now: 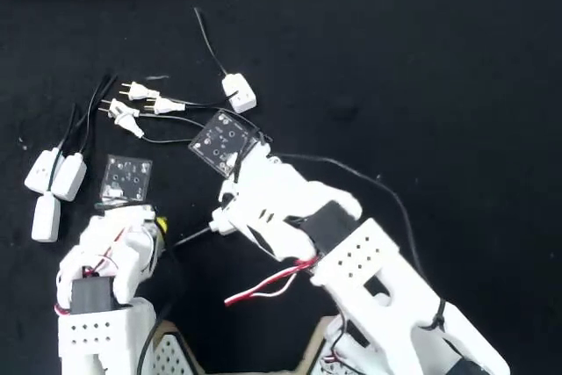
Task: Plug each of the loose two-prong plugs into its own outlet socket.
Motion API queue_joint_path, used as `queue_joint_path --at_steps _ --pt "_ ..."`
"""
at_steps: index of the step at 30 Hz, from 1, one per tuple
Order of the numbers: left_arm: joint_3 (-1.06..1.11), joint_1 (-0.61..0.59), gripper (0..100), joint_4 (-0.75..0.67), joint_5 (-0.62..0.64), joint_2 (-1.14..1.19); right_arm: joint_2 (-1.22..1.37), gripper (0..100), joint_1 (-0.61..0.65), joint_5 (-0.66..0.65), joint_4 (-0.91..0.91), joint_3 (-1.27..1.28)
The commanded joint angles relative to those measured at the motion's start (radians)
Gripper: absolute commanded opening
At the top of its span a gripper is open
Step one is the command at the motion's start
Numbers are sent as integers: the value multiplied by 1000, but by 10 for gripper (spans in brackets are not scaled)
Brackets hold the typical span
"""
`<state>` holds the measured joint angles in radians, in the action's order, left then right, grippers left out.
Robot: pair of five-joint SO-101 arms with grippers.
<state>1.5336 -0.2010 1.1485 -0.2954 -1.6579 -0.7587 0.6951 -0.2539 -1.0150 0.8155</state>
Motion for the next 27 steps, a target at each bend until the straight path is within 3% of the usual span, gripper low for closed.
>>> queue_joint_path --at_steps 1,7,15,27 --pt "-2 -10 183 20 -12 0 19 10 -21 -26 -103 -131" --pt "73 -10 181 -34 -6 -11 219 10 -21 -51 -227 -269" --pt "81 -10 181 -35 -6 -11 400 10 -23 -379 -338 -423" --pt "84 -10 182 -34 -6 -6 591 10 -124 -608 -331 -539"
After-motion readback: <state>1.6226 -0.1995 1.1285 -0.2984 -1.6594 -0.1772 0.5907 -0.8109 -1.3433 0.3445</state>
